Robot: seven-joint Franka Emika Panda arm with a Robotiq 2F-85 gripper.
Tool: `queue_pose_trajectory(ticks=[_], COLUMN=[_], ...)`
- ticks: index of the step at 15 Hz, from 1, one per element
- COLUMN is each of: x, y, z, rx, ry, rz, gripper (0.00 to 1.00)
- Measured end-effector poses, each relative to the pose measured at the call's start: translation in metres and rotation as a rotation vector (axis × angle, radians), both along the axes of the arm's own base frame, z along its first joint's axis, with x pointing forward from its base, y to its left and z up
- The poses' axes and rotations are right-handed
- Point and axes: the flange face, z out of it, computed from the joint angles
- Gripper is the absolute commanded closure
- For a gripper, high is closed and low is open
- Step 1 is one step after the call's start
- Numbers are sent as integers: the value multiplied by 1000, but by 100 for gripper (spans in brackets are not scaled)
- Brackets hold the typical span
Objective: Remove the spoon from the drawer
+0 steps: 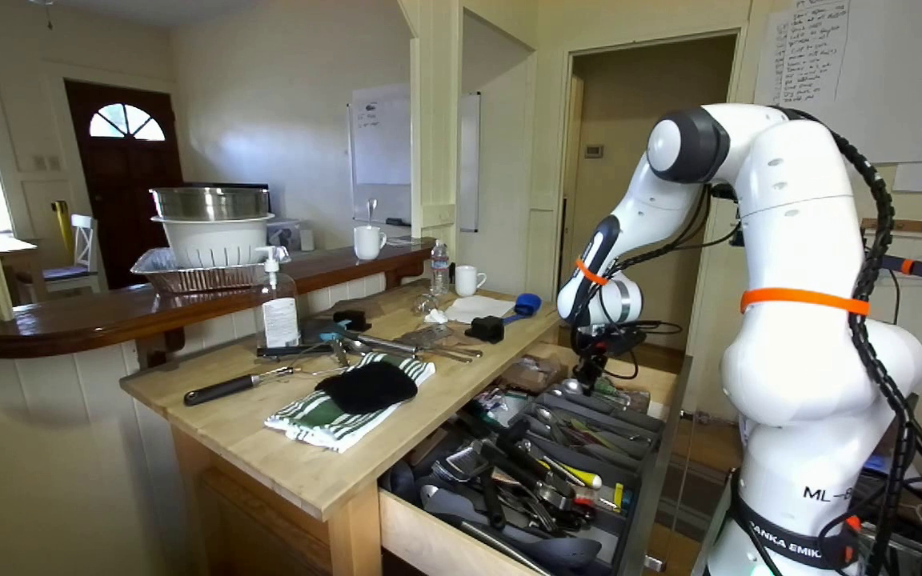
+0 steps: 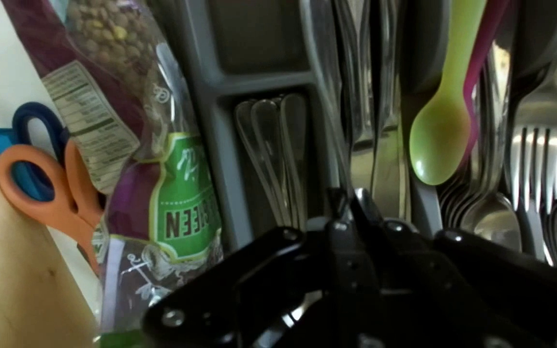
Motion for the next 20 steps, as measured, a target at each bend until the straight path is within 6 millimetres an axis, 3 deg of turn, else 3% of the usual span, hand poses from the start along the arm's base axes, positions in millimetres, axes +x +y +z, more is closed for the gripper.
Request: queue_pose_trajectory(ticks=[3, 7, 11, 12, 14, 16, 20], x=[-7, -15, -11, -8, 0, 2, 1], y=[7, 31, 71, 80, 92, 95, 91], z=[33, 90, 167, 188, 226, 240, 235], rx=[-17, -29, -32, -51, -85, -96, -91], ry=[-44, -78, -62, -60, -70, -79, -70], rz=[73, 202, 350, 392, 461, 484, 489], gripper=[98, 98, 98, 93, 93, 93, 98])
